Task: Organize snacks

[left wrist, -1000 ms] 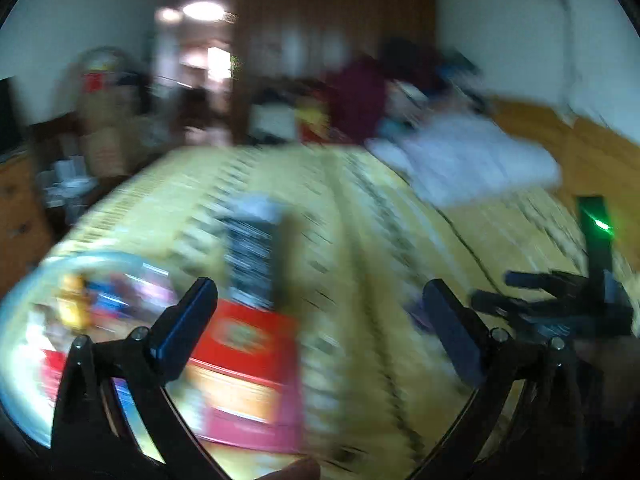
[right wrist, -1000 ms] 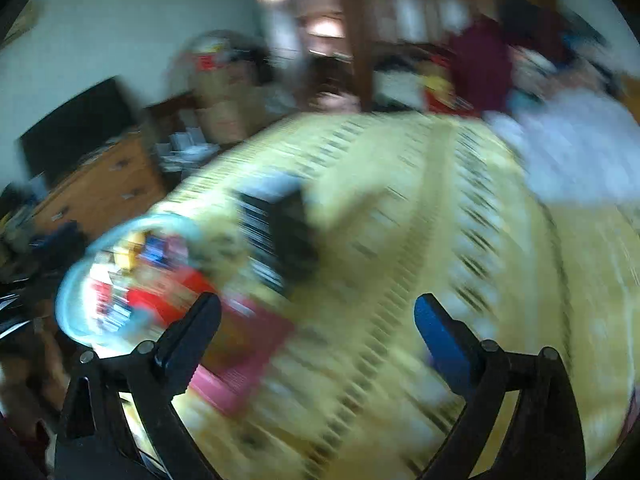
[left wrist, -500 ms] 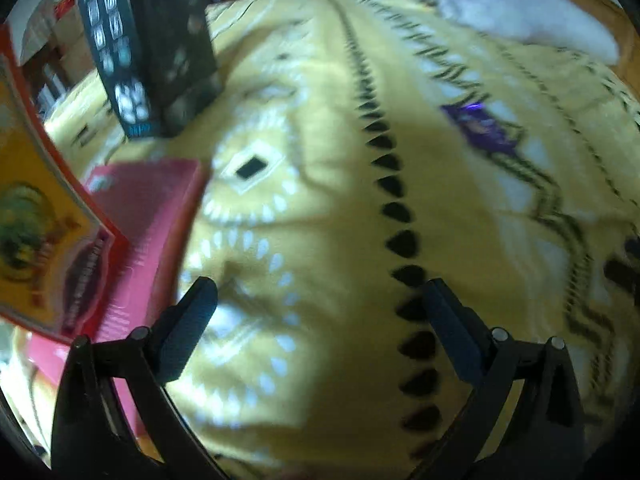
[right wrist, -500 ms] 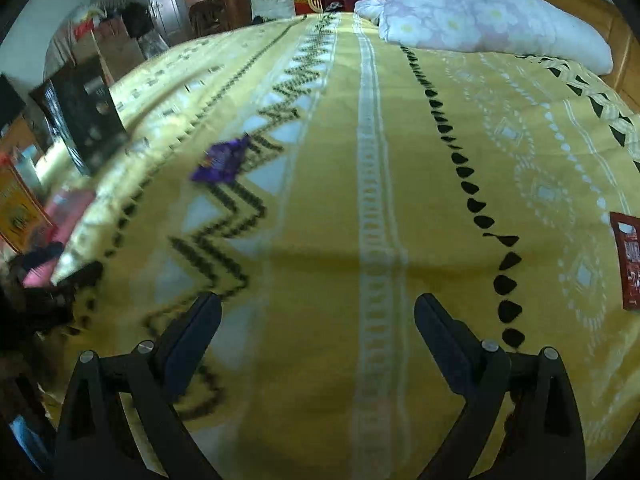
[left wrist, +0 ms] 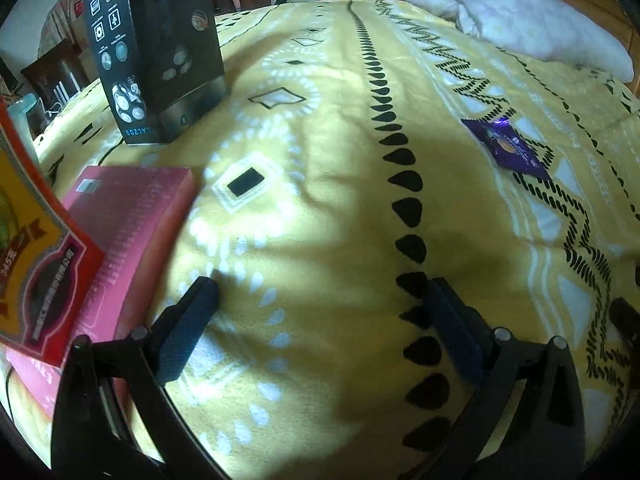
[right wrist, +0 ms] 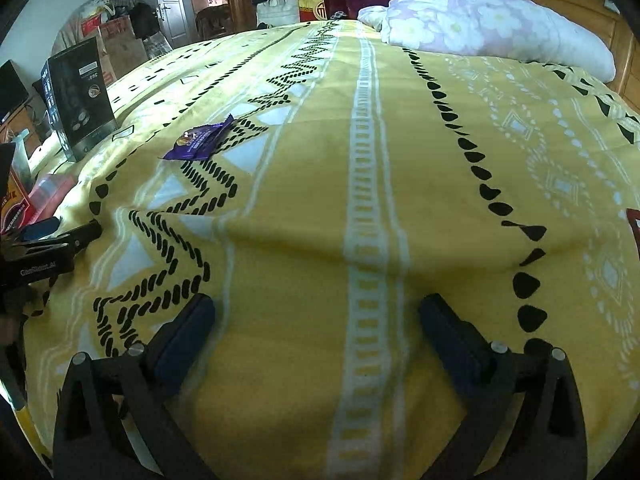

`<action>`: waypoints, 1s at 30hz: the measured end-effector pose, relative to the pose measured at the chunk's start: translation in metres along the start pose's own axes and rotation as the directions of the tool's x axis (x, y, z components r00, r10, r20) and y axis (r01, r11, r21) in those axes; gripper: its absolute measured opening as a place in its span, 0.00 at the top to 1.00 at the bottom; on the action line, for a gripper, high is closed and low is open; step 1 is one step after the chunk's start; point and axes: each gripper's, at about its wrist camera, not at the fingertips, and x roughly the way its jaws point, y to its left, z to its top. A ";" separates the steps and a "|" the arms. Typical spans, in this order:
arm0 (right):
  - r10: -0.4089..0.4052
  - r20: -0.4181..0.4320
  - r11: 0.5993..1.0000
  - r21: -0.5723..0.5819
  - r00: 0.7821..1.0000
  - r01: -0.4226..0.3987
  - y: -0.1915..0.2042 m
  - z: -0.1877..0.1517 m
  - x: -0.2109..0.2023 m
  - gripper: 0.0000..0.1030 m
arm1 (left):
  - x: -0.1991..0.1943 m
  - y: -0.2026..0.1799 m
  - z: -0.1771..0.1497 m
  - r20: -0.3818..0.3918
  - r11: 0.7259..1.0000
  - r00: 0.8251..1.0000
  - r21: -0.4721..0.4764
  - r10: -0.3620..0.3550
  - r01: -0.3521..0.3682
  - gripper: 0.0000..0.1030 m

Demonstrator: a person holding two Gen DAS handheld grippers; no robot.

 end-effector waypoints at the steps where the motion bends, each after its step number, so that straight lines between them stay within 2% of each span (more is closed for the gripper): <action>1: 0.000 0.000 1.000 0.000 1.000 0.000 0.001 0.000 0.001 0.00 | 0.001 0.000 0.001 -0.001 1.000 1.000 0.000 -0.001 0.001 0.00; 30: -0.007 0.001 1.000 -0.010 1.000 0.007 0.001 -0.001 0.001 0.00 | 0.001 0.001 0.000 -0.001 1.000 1.000 -0.002 -0.004 0.004 0.00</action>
